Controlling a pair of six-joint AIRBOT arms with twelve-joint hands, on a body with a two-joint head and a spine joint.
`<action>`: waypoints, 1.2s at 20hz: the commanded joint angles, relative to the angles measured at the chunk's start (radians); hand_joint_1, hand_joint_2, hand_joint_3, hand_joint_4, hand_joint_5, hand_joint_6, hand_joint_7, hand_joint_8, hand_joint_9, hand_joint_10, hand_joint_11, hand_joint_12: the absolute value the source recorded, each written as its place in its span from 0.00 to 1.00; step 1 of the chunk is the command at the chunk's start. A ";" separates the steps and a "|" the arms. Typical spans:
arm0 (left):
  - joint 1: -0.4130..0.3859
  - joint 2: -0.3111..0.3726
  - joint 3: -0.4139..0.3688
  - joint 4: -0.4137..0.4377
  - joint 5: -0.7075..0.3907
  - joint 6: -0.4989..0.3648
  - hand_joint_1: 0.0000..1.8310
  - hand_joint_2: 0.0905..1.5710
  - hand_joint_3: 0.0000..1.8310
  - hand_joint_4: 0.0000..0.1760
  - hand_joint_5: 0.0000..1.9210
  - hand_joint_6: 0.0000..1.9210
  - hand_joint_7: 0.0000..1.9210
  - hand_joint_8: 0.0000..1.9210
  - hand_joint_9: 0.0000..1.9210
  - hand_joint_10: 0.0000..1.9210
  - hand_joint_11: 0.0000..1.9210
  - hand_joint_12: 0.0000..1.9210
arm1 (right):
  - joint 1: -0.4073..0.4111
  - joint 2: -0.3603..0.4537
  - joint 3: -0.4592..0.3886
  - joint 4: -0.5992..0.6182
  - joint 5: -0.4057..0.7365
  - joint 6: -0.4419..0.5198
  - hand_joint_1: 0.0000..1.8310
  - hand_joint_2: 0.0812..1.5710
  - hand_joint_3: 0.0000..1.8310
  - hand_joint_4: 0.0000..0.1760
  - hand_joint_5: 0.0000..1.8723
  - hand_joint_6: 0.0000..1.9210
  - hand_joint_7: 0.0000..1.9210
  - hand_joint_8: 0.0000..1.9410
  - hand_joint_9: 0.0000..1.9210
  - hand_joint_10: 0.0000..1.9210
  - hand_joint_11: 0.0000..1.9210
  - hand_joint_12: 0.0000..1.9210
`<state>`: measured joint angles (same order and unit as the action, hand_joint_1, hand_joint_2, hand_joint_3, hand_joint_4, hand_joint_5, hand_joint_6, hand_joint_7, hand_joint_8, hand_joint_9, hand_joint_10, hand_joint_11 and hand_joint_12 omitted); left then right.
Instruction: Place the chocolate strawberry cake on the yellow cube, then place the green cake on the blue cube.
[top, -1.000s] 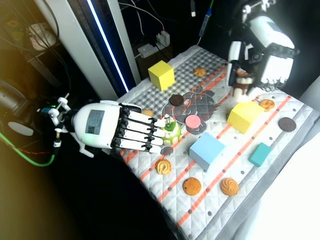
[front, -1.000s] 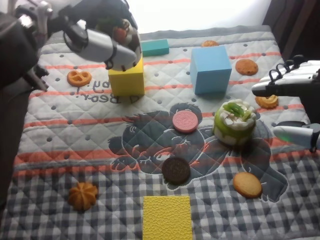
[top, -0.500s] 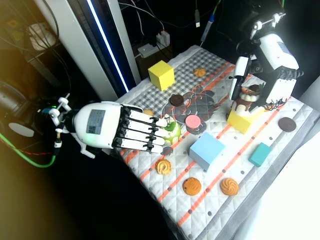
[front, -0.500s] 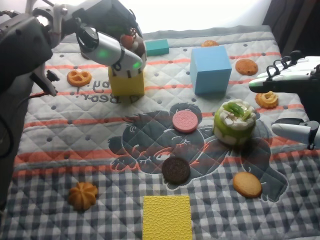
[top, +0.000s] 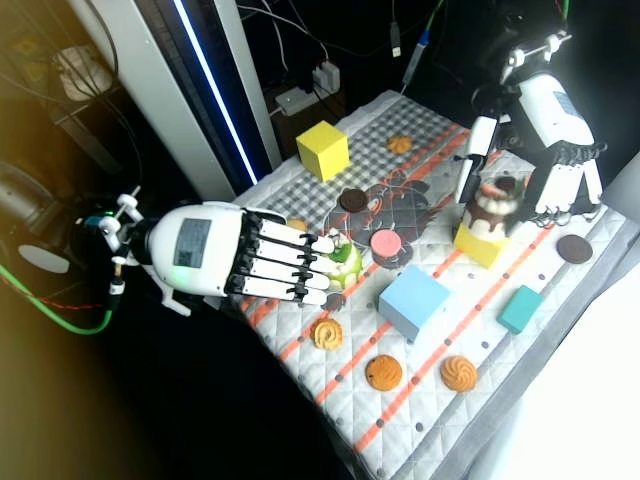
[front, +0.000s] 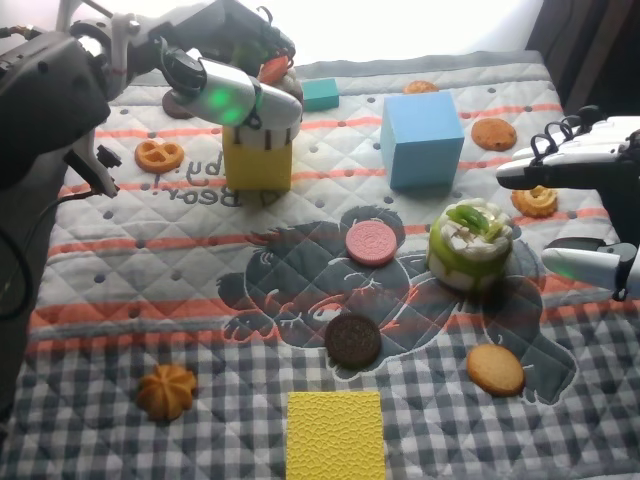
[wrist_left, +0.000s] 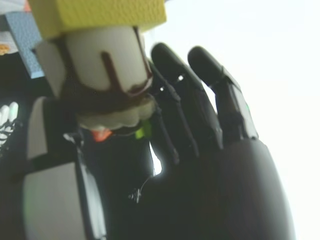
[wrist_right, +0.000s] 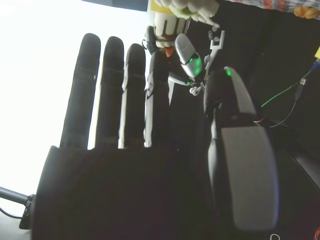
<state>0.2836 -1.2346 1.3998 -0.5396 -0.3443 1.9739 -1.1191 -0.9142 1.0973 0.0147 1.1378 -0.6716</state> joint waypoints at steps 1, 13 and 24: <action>-0.004 0.001 0.001 0.012 -0.093 -0.004 0.42 0.56 0.00 0.29 0.31 0.00 0.45 0.02 0.35 0.18 0.05 0.69 | 0.011 0.001 0.005 0.019 0.120 0.004 0.35 0.76 0.00 0.00 0.33 0.00 0.32 0.00 0.31 0.00 0.26 0.08; 0.053 0.063 -0.083 -0.011 -0.241 -0.005 0.37 0.50 0.00 0.97 0.03 0.00 0.02 0.00 0.04 0.01 0.00 0.33 | 0.011 -0.007 0.011 0.023 0.120 0.004 0.40 0.76 0.00 0.00 0.31 0.00 0.32 0.00 0.30 0.00 0.26 0.07; 0.412 0.327 -0.399 0.179 -0.698 -0.464 0.34 0.50 0.00 1.00 0.00 0.00 0.00 0.00 0.00 0.00 0.00 0.00 | 0.077 -0.060 0.055 0.025 0.053 0.005 0.51 0.65 0.00 0.37 0.29 0.00 0.28 0.00 0.26 0.00 0.09 0.26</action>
<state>0.7204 -0.9047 0.9844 -0.3836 -0.8768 1.5196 -1.0504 -0.9745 1.1511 0.0296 1.0855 -0.6716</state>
